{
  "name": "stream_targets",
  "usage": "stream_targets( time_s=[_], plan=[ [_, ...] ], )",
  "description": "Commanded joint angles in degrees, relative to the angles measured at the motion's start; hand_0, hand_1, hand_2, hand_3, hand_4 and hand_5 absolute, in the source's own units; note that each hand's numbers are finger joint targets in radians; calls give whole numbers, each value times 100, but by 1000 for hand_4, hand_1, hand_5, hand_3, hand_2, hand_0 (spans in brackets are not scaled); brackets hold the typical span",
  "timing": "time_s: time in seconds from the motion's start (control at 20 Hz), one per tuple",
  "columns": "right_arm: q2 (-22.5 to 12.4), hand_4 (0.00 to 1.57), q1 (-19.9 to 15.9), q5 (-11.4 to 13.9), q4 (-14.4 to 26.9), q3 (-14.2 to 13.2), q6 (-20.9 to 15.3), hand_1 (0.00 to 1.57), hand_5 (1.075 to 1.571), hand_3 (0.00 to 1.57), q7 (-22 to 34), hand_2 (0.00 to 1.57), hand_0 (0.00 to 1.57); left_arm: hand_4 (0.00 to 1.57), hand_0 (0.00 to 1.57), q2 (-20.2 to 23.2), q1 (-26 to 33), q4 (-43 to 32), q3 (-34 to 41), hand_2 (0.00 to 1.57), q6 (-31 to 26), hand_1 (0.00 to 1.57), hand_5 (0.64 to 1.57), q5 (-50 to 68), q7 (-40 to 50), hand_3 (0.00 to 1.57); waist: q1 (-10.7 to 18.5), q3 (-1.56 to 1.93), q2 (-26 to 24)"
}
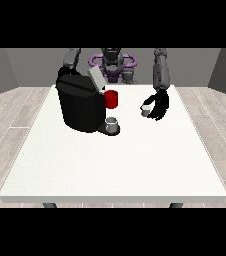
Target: Insert the coffee pod into the coffee machine and close the lid
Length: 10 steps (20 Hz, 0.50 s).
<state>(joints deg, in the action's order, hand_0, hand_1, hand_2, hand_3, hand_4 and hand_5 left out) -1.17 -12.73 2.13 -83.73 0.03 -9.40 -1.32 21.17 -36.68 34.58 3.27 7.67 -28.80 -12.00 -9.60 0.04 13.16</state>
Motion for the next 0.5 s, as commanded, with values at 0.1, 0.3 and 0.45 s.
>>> stream_targets(
  time_s=[0.1,0.3,0.45],
  plan=[
    [-62,500,-315,-118,17,-203,-25,0,1571,0,80,0,0,323,971,43,-222,-203,-27,1086,545,971,1571,-347,-211,863,-50,-6,256],
    [23,510,-84,-235,-43,-50,73,0,1571,0,125,0,0,319,970,211,-289,-447,-196,1054,178,970,1571,-614,57,793,-129,-5,-29],
    [79,487,-55,-145,-112,4,-40,0,1571,0,-79,0,0,412,1174,193,-282,-583,-100,1286,379,1174,1571,-621,-351,1183,-132,-7,234]
  ],
)
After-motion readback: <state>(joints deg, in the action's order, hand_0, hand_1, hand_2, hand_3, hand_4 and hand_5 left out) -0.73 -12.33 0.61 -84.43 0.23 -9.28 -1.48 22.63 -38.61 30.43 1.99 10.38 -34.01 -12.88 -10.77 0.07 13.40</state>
